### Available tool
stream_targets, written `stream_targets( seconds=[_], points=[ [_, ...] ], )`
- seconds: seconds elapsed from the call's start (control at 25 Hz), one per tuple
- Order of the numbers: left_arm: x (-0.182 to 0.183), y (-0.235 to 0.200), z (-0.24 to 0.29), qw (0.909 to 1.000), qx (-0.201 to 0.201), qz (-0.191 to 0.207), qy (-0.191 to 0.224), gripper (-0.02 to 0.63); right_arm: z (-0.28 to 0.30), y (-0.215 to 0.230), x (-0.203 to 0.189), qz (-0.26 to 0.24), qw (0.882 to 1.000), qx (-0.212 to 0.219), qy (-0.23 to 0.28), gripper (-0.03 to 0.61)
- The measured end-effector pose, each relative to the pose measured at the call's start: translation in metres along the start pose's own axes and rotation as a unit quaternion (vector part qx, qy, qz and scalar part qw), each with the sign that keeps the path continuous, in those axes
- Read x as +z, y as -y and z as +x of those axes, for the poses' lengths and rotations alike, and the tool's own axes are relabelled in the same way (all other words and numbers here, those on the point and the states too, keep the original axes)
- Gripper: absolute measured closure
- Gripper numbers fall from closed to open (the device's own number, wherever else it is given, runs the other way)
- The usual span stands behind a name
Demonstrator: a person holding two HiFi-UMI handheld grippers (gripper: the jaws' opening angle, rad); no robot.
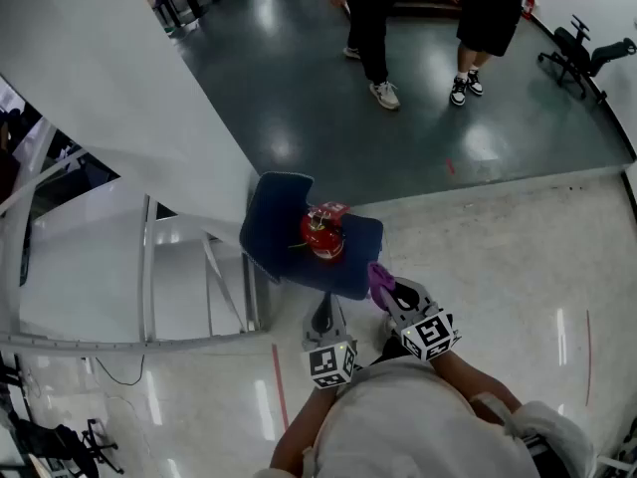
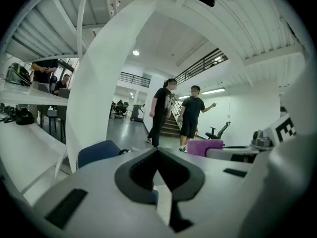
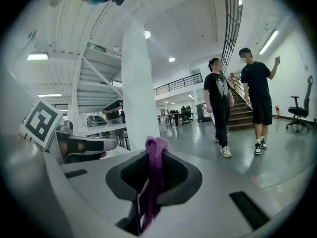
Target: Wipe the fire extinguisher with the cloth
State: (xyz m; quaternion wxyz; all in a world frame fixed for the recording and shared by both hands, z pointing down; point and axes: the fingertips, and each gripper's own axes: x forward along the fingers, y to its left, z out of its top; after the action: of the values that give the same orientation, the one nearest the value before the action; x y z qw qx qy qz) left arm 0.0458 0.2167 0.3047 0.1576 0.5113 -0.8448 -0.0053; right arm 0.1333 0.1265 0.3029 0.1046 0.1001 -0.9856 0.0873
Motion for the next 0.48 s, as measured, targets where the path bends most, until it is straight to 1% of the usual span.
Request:
stream_targets(
  seconds=[0.28,0.48],
  points=[
    [-0.002,0.000,0.002,1.0000,0.000,0.001,0.002,0.609,0.005,0.007,-0.005,-0.012,1.000,-0.008,-0.004,0.531],
    [-0.001,0.000,0.007,1.0000,-0.003,0.001,0.004,0.609,0.010,0.012,-0.007,-0.006,1.000,-0.015,0.000,0.529]
  ],
)
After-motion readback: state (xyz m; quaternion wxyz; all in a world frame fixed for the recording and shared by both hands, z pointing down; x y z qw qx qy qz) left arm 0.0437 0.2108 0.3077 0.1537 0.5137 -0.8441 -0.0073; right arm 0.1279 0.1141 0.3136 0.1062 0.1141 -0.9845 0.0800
